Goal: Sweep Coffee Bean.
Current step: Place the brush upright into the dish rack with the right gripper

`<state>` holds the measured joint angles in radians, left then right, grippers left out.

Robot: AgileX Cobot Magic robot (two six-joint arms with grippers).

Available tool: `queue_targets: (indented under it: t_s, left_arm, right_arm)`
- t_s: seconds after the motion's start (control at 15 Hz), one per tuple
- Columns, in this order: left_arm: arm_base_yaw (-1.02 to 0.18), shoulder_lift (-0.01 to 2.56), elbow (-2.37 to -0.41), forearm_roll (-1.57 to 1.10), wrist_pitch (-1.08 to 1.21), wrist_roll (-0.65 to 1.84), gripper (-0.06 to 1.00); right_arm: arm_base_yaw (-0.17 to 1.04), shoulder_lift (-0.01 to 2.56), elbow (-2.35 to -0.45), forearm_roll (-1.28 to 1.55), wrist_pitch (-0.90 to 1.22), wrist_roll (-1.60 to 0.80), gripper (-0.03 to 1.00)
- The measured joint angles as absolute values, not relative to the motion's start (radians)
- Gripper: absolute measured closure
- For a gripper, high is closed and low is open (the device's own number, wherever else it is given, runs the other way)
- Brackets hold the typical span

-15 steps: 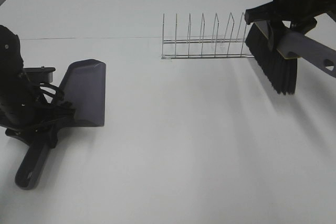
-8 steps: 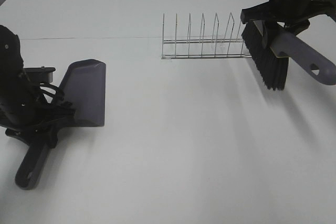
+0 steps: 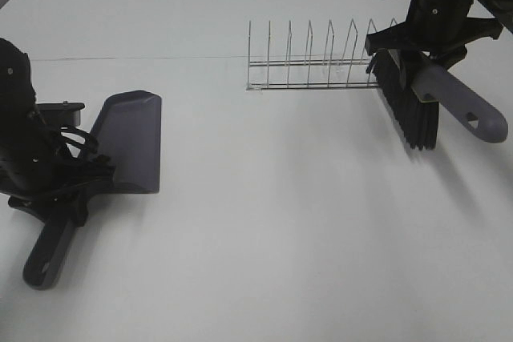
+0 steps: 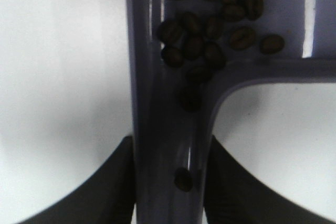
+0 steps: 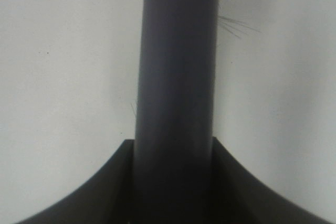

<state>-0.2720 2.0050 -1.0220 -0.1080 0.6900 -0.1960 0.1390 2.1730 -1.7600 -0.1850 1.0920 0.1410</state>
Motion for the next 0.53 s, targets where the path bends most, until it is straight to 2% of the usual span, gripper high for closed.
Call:
queue_targets:
  t_s: [0.53]
  left_arm:
    - [-0.272,2.005,-1.022,-0.108,0.690,-0.196,0.62]
  right_arm:
    - [0.139,2.203,-1.800,-0.217,0.971,0.160,0.68]
